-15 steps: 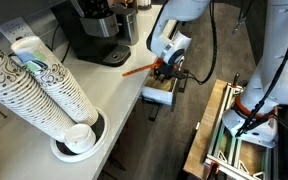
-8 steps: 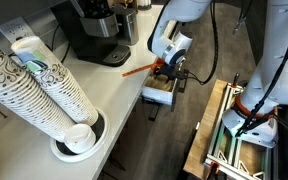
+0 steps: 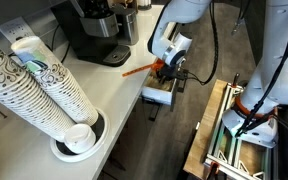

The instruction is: Remove two white objects from the left side of the drawer and put them on the counter

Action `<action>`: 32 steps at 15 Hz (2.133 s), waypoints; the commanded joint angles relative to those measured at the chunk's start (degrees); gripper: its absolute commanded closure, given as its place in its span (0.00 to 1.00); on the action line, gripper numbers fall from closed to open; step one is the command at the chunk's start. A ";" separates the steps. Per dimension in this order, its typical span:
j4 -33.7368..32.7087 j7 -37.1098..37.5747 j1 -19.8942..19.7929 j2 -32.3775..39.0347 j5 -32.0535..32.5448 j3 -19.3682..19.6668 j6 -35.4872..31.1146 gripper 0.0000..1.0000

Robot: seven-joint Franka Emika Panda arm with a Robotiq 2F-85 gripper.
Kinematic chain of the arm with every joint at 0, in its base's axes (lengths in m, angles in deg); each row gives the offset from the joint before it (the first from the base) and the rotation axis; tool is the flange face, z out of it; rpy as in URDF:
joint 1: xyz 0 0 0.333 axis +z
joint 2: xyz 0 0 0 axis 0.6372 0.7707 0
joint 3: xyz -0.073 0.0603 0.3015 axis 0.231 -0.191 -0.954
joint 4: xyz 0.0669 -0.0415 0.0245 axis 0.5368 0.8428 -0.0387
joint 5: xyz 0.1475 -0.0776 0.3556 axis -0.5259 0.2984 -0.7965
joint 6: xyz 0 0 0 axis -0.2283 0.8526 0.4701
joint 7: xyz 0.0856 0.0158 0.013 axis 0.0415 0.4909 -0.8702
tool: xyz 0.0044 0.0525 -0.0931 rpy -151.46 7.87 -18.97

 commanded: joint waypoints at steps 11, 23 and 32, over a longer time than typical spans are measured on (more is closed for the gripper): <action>3.04 1.06 0.01 -4.74 1.84 0.59 -0.62 0.91; 2.47 3.52 0.31 -3.46 6.23 0.33 1.35 0.49; -0.02 4.69 0.01 0.15 8.98 0.17 4.68 0.88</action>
